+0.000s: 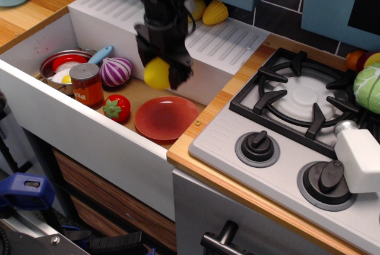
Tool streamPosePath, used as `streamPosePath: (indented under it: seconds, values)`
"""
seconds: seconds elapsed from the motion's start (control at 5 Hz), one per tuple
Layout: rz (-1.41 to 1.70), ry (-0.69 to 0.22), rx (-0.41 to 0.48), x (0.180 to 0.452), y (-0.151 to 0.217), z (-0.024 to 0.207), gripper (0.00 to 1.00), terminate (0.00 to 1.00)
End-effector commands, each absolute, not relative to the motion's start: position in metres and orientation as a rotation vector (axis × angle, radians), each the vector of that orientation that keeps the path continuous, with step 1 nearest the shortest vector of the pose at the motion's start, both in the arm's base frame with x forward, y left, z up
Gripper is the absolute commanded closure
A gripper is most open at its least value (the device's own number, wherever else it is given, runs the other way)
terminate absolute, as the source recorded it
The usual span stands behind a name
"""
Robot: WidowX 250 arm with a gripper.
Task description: Put lemon on plate
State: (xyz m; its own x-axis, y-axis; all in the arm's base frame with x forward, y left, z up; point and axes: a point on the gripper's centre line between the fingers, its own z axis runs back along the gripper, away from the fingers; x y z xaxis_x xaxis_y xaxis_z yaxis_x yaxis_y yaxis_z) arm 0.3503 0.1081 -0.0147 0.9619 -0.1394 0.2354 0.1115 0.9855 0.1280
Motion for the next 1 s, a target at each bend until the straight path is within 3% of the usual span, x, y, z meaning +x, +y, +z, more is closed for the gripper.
streamPosePath:
  seconds: [0.0,0.2,0.6,0.8]
  values:
    - [-0.097,-0.286,0.104,0.348,0.102,-0.018,0.0,0.0]
    - [-0.089,-0.265,0.097,0.34,0.096,-0.023,0.0,0.0]
    - [-0.068,-0.307,0.07,0.335,0.082,-0.028,0.0,0.0]
    - [-0.068,-0.307,0.07,0.335,0.082,-0.028,0.0,1.0]
